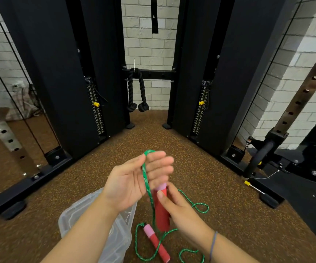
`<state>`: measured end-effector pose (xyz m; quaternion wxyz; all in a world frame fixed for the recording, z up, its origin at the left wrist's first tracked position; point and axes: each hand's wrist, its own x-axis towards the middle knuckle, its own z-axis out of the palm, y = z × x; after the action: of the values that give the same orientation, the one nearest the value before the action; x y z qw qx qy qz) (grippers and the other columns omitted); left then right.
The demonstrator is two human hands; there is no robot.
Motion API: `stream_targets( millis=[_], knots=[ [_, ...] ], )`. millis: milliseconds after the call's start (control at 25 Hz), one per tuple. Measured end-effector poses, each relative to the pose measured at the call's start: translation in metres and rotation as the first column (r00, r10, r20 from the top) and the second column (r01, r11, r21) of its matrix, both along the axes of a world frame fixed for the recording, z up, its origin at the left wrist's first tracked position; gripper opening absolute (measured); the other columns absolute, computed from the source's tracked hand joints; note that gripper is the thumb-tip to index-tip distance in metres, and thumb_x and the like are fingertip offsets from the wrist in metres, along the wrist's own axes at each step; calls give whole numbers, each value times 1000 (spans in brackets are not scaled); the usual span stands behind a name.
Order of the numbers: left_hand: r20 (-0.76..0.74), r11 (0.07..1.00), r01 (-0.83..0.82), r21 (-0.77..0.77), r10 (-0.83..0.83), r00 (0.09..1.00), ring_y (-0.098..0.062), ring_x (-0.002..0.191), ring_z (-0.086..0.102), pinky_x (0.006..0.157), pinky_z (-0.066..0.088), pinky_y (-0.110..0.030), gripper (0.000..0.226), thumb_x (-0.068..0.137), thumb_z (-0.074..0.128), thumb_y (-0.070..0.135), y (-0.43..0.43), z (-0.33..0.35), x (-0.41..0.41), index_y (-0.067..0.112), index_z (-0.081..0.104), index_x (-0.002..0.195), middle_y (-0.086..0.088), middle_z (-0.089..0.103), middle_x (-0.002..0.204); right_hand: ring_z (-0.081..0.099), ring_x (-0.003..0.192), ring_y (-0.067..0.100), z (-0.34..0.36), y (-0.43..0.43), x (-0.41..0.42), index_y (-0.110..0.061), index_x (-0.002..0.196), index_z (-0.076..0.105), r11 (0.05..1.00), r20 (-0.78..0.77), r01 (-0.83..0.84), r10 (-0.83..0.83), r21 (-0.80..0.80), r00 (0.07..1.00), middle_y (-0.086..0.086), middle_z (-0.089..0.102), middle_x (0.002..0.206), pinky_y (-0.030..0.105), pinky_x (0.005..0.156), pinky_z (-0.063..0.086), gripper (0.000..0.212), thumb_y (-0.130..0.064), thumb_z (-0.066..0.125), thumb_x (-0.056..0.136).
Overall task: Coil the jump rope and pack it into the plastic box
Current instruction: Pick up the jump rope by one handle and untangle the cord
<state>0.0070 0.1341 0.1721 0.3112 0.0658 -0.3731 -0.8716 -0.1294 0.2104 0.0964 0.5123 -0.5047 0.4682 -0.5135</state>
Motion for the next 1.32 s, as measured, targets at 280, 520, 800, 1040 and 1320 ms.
stream_targets(
  millis=[280,520,800,1040,1320],
  knots=[
    [348,943,224,-244,-131,929,-26,103,68,95,51,-35,57,81,64,50,-2,-8,6,5,68,114,-13,73,105,55,98,1,20,-8,-15,-37,113,61,995,94,51,-43,-85,995,-15,66,101,24,90,45,36,-45,62,78],
    [162,954,-158,-255,204,965,-12,65,69,63,58,-23,47,59,87,37,3,0,-1,13,77,98,-4,73,79,59,82,16,23,-3,-1,-37,104,64,998,221,-56,48,32,974,-2,63,90,26,69,54,49,-66,68,65],
    [170,915,-357,-189,388,906,-8,60,61,55,53,-19,23,74,67,24,5,-2,2,11,73,92,-1,70,74,59,81,24,20,-2,8,-29,116,53,998,167,2,-14,70,986,2,64,84,33,70,53,31,-42,49,87],
    [258,882,-437,-176,470,844,-7,68,59,55,45,-21,29,84,53,23,17,-8,-6,14,63,110,-1,66,91,59,67,14,26,-1,16,-23,123,49,999,130,29,-32,28,991,7,65,81,27,66,52,40,-41,43,87],
    [330,832,-462,-306,548,768,-10,103,58,95,44,-32,32,91,54,39,27,-22,-13,23,63,117,3,66,112,58,68,16,25,-1,25,-31,126,47,992,-46,122,-123,-24,991,0,57,79,46,70,58,34,-38,47,93]
  ],
)
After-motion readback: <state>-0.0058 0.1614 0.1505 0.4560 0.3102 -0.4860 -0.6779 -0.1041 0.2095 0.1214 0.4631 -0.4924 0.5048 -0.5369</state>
